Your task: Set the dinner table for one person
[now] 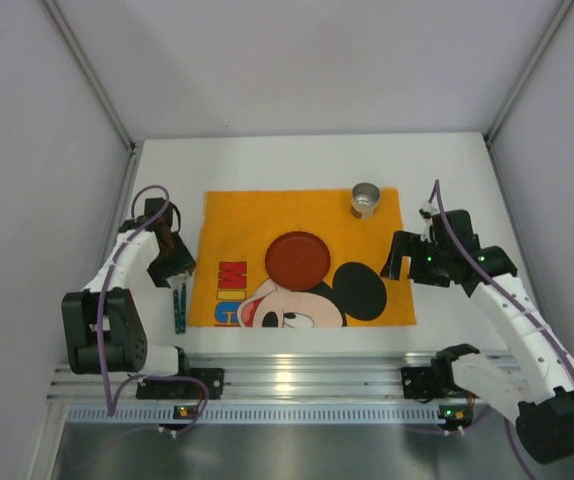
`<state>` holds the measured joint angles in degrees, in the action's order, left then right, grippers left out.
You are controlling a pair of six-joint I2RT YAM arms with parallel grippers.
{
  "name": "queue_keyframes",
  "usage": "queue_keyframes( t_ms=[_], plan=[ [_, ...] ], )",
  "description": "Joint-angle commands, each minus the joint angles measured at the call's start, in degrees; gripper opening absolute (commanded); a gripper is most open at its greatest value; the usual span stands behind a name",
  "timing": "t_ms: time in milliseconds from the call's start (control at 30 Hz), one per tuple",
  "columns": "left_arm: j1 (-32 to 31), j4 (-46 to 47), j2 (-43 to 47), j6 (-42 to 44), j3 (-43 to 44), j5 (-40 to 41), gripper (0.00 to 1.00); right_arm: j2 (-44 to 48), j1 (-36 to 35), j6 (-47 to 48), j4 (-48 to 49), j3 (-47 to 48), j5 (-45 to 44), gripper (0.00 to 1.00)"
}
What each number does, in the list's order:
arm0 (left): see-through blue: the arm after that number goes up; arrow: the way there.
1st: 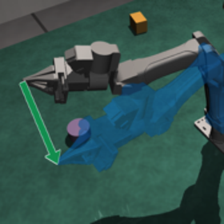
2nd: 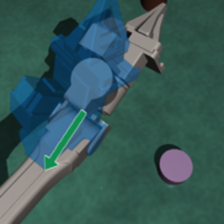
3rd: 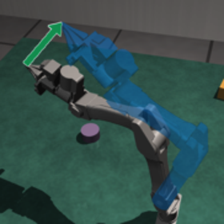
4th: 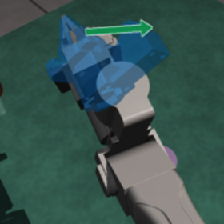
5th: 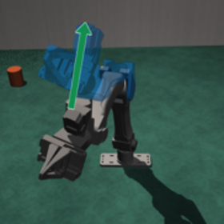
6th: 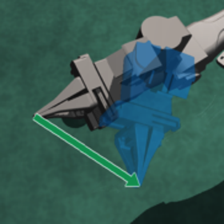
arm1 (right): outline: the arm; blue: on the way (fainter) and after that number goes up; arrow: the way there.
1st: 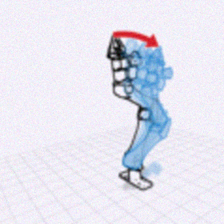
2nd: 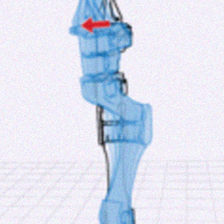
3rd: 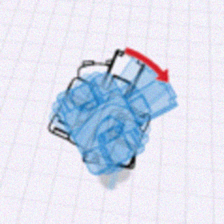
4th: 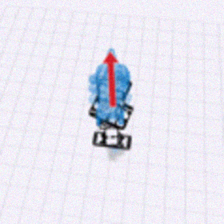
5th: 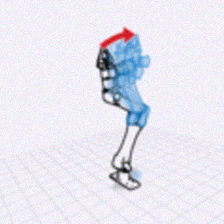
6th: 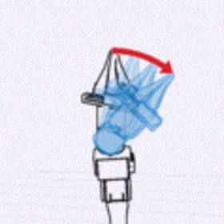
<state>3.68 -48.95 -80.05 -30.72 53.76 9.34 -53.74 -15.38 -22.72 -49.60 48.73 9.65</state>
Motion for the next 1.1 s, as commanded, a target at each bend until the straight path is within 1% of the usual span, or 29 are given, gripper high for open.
queue_keyframes(
  t_ms=[0,133,433,667,700,767,800,833,933,1000,1033,1067],
  plan=[
    [0.0,2.8,-1.9,1.9,-0.1,-2.3,0.58,-0.8,-0.5,0.1,2.8,1.5,0.4,1.0],
    [0.0,4.0,-4.8,2.2,-0.2,-1.4,0.51,-0.4,-0.6,0.2,2.7,1.5,-0.2,1.0],
    [0.0,6.4,-9.9,3.6,-0.3,-0.4,0.45,0.8,-0.5,0.2,1.9,0.2,-1.9,1.0],
    [0.3,7.7,-13.0,4.7,-0.5,1.6,0.42,-0.2,-0.5,-0.6,2.0,0.6,-2.5,1.0],
    [0.4,7.9,-13.4,5.0,-0.5,1.8,0.39,-0.4,-0.5,-0.7,2.1,0.6,-2.7,1.0],
    [0.5,8.6,-14.5,5.2,-0.7,1.8,0.35,-0.8,-0.6,-0.7,2.0,0.7,-2.8,1.0],
    [0.7,8.9,-15.0,5.4,-0.7,1.7,0.31,-0.9,-0.5,-0.8,2.1,0.8,-3.0,1.0],
    [0.7,9.0,-15.9,5.5,-0.5,1.7,0.21,-1.0,-0.5,-0.8,2.1,0.8,-3.1,1.0],
    [1.2,9.3,-17.8,5.8,0.4,2.2,0.07,-1.8,-0.5,-1.2,2.1,1.0,-3.3,1.0],
    [1.8,9.9,-18.6,6.4,0.9,2.3,0.06,-2.1,-0.5,-1.4,2.1,1.4,-3.4,1.0],
    [2.0,10.1,-19.5,6.6,1.2,2.4,0.01,-2.2,-0.5,-1.6,2.1,1.5,-3.4,1.0],
    [2.2,10.1,-20.1,6.9,1.7,2.9,0.0,-2.4,-0.5,-1.7,2.2,1.7,-3.5,1.0]
  ],
)
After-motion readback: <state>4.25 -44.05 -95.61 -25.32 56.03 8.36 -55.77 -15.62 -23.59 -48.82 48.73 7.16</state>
